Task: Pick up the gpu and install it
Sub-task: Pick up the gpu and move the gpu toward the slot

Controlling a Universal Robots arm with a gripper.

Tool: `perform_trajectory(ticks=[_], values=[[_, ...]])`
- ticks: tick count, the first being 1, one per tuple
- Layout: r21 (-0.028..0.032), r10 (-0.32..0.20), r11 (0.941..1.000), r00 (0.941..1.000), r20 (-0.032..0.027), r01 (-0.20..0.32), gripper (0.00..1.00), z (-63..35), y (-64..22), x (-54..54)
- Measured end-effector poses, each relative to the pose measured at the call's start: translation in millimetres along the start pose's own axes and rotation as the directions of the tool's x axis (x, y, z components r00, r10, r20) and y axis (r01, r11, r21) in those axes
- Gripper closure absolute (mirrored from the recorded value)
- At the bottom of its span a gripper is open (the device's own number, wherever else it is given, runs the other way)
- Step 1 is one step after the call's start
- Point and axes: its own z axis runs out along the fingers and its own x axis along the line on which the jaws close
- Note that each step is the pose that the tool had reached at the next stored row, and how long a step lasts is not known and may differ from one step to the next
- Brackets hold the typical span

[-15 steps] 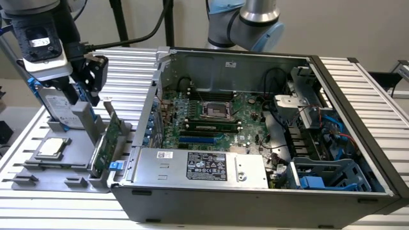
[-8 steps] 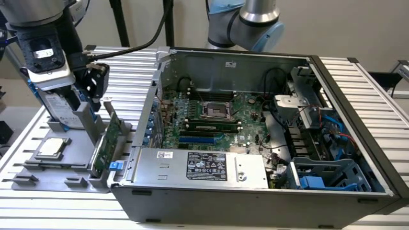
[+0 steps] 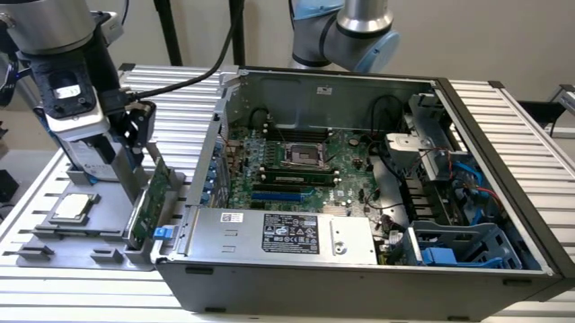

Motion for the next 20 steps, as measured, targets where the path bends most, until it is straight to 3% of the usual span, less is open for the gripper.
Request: perform_trajectory(ticks=[20], values=[[-0.0001,0.000,1.0000,1.0000,0.0001,0.000,0.52,36.2,-4.3,1.5]])
